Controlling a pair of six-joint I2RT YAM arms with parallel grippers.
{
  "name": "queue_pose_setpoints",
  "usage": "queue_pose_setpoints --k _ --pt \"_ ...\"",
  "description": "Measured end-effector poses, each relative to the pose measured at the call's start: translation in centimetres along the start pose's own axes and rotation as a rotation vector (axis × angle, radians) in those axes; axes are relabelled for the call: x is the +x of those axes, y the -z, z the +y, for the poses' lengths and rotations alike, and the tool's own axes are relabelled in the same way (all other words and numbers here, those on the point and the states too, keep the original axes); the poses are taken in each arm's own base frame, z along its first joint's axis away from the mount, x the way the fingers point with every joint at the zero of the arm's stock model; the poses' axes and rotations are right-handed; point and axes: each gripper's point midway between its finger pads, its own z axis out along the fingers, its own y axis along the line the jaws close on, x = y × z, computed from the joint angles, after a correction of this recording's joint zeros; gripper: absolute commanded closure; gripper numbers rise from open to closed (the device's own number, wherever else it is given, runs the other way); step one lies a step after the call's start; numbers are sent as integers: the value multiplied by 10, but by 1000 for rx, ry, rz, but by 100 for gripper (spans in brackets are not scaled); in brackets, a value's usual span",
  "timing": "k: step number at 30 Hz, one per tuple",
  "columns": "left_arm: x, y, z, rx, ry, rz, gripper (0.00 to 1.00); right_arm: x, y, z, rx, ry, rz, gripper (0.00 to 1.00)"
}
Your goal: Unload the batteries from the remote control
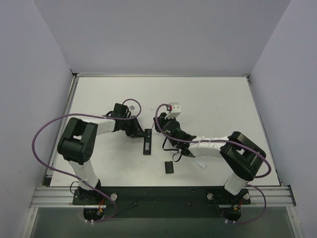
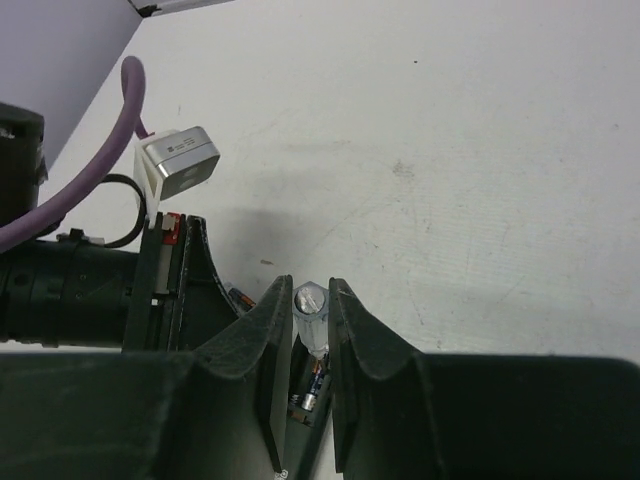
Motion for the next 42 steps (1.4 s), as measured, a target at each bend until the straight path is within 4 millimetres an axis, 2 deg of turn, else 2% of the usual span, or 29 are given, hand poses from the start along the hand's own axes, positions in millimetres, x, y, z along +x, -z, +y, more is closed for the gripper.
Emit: queue_pose_setpoints --k 3,4,8,19,24,28,31,36,39,42 --pt "0 0 0 4 0 2 75 3 4 16 3 117 4 100" --pt "0 -1 -1 9 1 2 75 11 6 19 -3 150 34 100" --pt "0 -3 -4 23 -3 6 75 16 6 30 -12 202 38 100" --pt "0 -4 -4 27 3 7 75 15 5 25 3 205 33 100" --pt "0 -4 -5 28 4 7 73 12 5 14 16 176 47 100" --pt "-3 -1 -8 15 -7 16 69 12 9 13 3 167 69 100" --pt "-21 9 -27 33 -26 -13 66 12 14 11 -9 166 90 100" --pt "-82 49 -70 121 -84 -175 65 11 20 5 -21 159 119 100" --pt "-115 71 -74 144 -84 -268 66 9 24 -1 -20 144 129 100" --pt "-139 82 -61 135 -57 -323 66 8 30 -5 -24 141 144 100"
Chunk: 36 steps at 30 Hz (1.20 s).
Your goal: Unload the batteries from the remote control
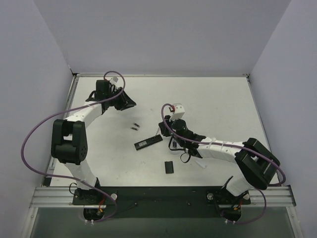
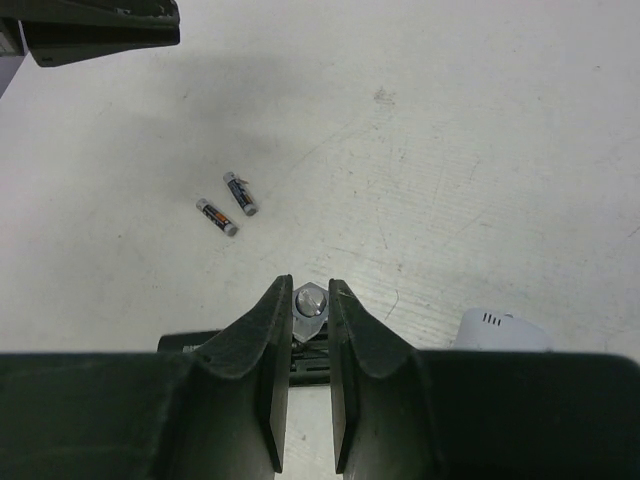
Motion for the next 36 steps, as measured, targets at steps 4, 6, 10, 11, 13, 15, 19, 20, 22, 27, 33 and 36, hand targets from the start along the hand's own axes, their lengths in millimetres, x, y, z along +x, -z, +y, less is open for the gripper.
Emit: queue_pose_setpoints --k 4,6,10,11,13,15,19,20,22,27,33,36 --pt "-5 -8 26 -49 35 -5 67 0 9 -6 11 6 19 100" --pt "2 -12 33 -65 36 9 67 -2 16 -12 21 6 24 100" --pt "20 -17 36 -71 25 45 67 -12 27 -27 48 -8 7 100" --pt "27 -18 36 -74 22 58 67 -16 29 -31 55 -12 1 100" --pt "39 -19 36 -76 14 81 67 -23 32 -36 67 -19 -13 100" --pt "49 -21 29 -72 -6 98 67 -28 38 -39 73 -16 -16 100" --pt "70 -21 2 -36 -68 129 67 -31 51 -43 85 14 -1 100" --pt "78 -21 -7 -20 -86 140 67 -32 56 -44 86 21 1 100" --pt "93 -22 -24 13 -120 162 67 -36 65 -45 85 36 -2 100" --pt "131 -30 -53 72 -159 226 67 -37 89 -53 83 59 -3 100" --pt "175 -50 -62 97 -170 327 67 -17 103 -68 88 81 13 100" --pt "193 -62 -61 87 -171 371 67 -5 103 -75 96 94 37 100"
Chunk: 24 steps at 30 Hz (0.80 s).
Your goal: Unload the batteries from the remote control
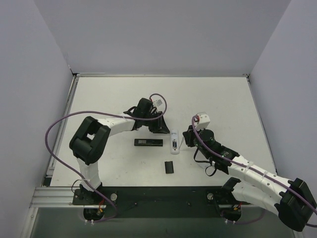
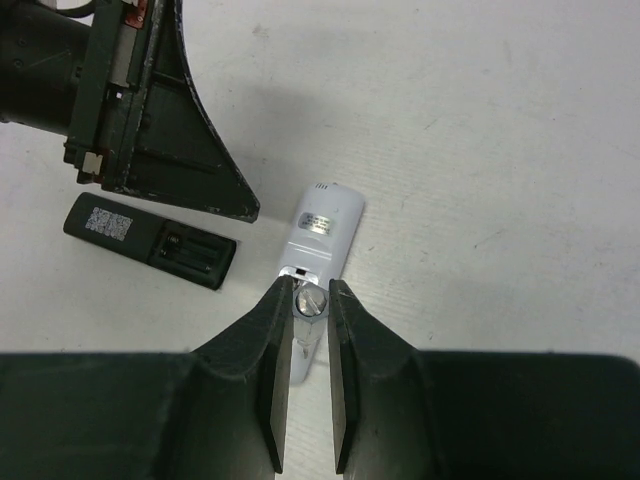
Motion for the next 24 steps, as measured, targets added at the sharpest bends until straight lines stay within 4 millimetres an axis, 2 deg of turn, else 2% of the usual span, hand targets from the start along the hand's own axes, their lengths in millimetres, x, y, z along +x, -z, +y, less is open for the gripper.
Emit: queue_pose_setpoints --k 2,9,14,24 --pt "5 -8 0 -3 0 18 67 2 -1 0 -6 2 -1 100" --pt "10 -22 7 -11 17 37 67 -10 -4 4 -23 -13 -51 100" --pt "14 -31 12 -16 25 50 67 -8 -7 4 -21 -11 -45 100" --pt "18 -40 5 4 9 57 68 -6 -13 7 -24 -11 -46 100"
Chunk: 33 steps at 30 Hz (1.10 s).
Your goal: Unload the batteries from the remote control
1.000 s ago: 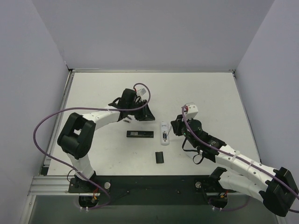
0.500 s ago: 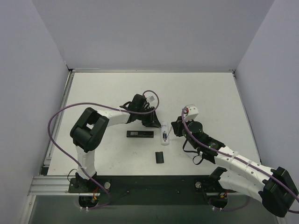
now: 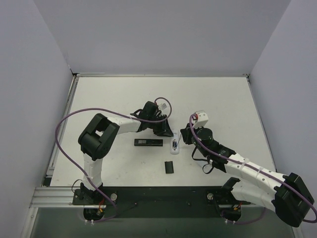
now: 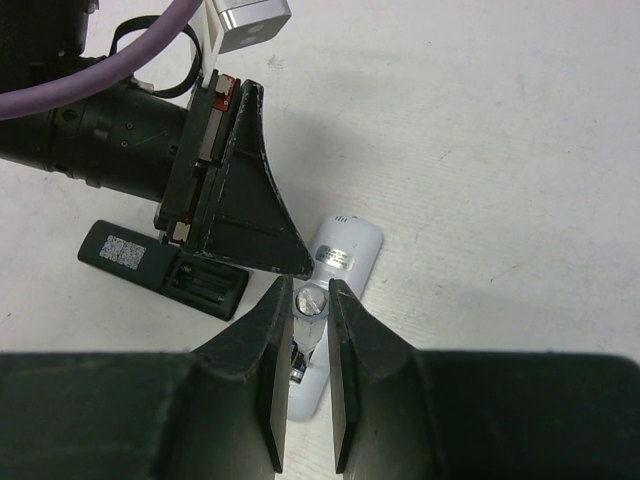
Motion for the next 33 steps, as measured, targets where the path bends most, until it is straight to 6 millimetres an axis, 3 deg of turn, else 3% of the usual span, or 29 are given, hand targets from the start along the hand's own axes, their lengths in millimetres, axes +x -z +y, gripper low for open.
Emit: queue_pose_setpoints --k 13,33 --pt "0 -1 0 2 9 -2 68 -12 -5 6 -7 0 -22 100" --pt "9 0 3 9 21 11 68 -1 -17 -2 15 -2 -73 100"
